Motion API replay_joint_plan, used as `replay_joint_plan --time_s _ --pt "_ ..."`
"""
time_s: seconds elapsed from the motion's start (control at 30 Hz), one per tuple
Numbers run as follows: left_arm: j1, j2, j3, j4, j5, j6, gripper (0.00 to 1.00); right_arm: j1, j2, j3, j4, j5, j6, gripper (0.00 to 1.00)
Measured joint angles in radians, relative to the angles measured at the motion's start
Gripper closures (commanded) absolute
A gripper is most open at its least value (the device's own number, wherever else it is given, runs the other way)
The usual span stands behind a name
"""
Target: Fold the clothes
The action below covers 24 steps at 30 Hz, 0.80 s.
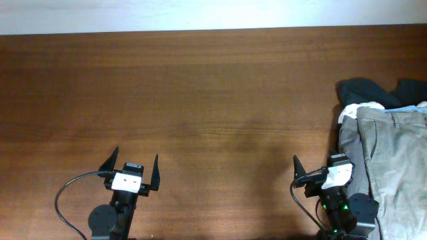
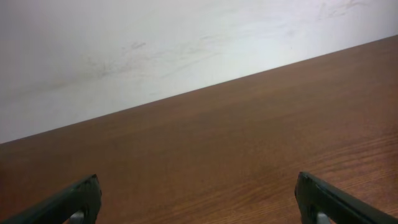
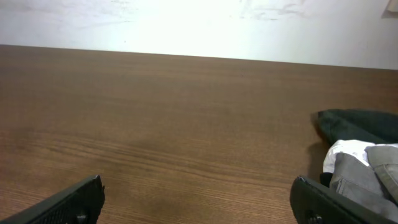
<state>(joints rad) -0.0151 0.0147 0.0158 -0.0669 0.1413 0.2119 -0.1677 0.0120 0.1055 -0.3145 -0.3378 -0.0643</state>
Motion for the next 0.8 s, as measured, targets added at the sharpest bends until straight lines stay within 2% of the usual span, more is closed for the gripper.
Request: replay_joint_plan --time_s 0.4,0.57,0.8 --pt "0.000 0.000 0.000 0.028 0.005 0.000 0.01 0.000 0.000 0.000 0.000 0.000 0.000 0.01" --pt "0.000 0.000 0.000 0.026 0.116 0.000 0.00 0.000 0.000 0.000 0.000 -0.038 0.000 0.01" --pt "0.000 0.000 0.010 0.013 0.147 0.000 0.01 0.000 0.000 0.006 -0.008 -0.109 0.013 0.01"
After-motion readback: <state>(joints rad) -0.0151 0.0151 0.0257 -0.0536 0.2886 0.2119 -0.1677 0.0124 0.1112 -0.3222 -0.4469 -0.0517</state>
